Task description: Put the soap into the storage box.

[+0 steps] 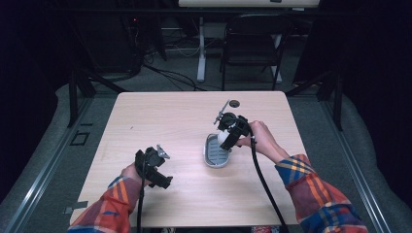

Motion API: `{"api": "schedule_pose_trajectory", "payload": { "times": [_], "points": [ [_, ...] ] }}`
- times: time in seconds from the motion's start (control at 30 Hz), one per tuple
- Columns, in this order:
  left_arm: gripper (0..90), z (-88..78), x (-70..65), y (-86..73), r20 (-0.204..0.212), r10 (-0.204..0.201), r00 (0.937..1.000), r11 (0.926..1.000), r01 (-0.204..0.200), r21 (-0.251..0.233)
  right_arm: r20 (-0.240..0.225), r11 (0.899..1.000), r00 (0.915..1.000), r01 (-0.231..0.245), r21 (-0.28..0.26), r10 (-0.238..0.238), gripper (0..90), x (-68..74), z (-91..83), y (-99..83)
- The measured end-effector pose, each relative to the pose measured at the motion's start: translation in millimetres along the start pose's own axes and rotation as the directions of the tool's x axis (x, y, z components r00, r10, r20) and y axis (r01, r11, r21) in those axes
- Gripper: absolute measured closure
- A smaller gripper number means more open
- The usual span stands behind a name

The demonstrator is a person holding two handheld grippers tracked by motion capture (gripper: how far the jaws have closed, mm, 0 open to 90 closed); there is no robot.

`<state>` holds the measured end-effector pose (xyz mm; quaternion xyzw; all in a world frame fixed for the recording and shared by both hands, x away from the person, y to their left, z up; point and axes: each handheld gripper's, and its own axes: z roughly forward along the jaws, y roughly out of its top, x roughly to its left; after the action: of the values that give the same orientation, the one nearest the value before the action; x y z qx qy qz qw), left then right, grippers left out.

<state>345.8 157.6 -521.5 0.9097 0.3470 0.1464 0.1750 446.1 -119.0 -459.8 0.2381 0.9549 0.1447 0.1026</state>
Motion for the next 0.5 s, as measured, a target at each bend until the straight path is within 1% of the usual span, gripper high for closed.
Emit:
{"api": "schedule_pose_trajectory", "payload": {
  "times": [0.03,0.13,0.17,0.2,0.33,0.37,0.5],
  "points": [
    [0.7,-0.1,0.0,0.0,0.000,0.000,1.0000,1.0000,0.000,-0.001,0.003,1.000,0.9999,0.011,0.013,-0.011,23.9,0.0,0.0,2.1],
    [0.7,-0.1,0.1,-0.1,0.000,-0.001,1.0000,1.0000,0.001,-0.002,0.007,0.999,0.9996,0.026,0.027,-0.026,23.9,1.7,2.0,7.2],
    [0.7,-0.2,0.0,-0.1,0.000,-0.001,1.0000,1.0000,0.001,-0.002,0.004,0.999,0.9996,0.027,0.019,-0.027,23.9,2.7,3.3,8.6],
    [0.7,-0.2,0.0,-0.1,0.000,0.000,1.0000,1.0000,0.000,-0.003,0.008,0.999,0.9994,0.035,0.028,-0.035,23.9,3.8,3.9,10.8],
    [0.7,-0.3,-0.1,-0.2,0.000,0.000,1.0000,1.0000,0.000,-0.002,0.002,0.998,0.9992,0.040,0.040,-0.040,23.9,6.3,8.1,16.6],
    [0.7,-0.4,0.0,-0.1,-0.002,0.002,1.0000,1.0000,-0.002,-0.002,0.004,0.998,0.9988,0.049,0.044,-0.050,23.9,6.6,10.1,18.9],
    [0.7,-0.4,0.0,-0.2,0.000,0.001,1.0000,1.0000,-0.001,-0.003,-0.008,0.998,0.9989,0.047,0.052,-0.047,23.9,8.0,15.6,22.3]
  ]
}}
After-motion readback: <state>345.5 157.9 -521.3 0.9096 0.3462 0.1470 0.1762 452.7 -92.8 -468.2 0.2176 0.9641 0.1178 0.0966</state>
